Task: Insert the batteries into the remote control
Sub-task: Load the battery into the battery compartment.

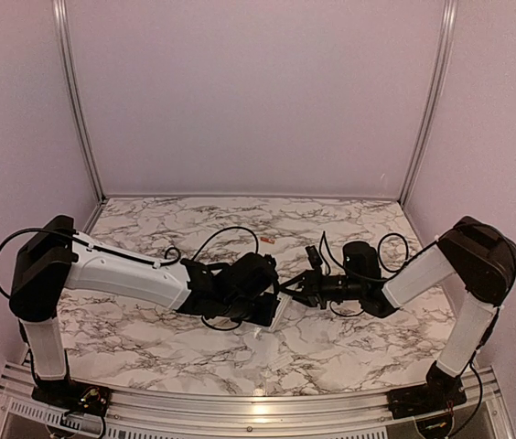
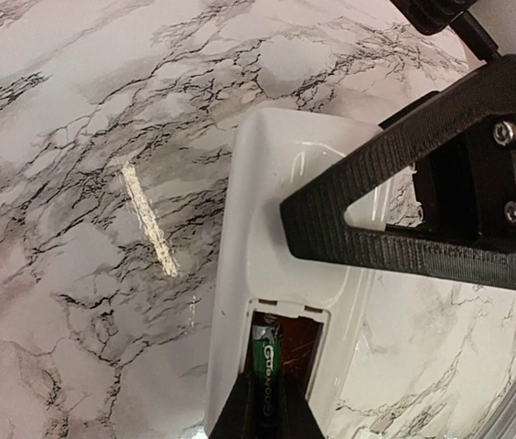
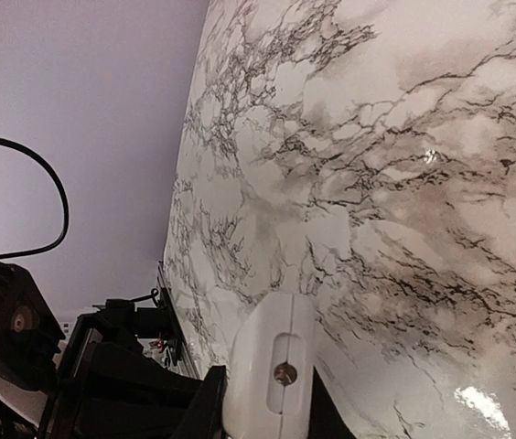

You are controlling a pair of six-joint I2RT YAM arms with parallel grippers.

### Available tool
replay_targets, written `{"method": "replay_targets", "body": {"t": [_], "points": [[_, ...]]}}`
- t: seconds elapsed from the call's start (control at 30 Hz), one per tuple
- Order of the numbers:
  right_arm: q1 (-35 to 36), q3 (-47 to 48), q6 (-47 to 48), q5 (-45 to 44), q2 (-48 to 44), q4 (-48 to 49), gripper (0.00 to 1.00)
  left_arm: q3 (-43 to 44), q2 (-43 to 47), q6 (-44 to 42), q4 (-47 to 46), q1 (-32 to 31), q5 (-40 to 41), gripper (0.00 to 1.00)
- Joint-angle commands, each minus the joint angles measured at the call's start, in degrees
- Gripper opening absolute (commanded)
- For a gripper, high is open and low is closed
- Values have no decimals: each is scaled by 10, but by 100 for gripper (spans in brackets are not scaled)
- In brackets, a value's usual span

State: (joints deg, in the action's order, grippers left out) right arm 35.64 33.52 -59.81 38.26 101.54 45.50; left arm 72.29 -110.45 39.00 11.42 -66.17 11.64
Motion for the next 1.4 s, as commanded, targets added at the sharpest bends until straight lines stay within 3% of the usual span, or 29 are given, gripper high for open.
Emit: {"method": "replay_targets", "body": {"t": [0.0,0.23,1.37], "points": [[11,-7,-38,58,-7,53,0,-4,-30,-10,39,10,58,0],[11,-10,-42,59,-5,60,0,3,-40,-28,56,10,86,5],[3,-10,-20,57,12,39,0,0,3,-47,62,7,68,23]]}}
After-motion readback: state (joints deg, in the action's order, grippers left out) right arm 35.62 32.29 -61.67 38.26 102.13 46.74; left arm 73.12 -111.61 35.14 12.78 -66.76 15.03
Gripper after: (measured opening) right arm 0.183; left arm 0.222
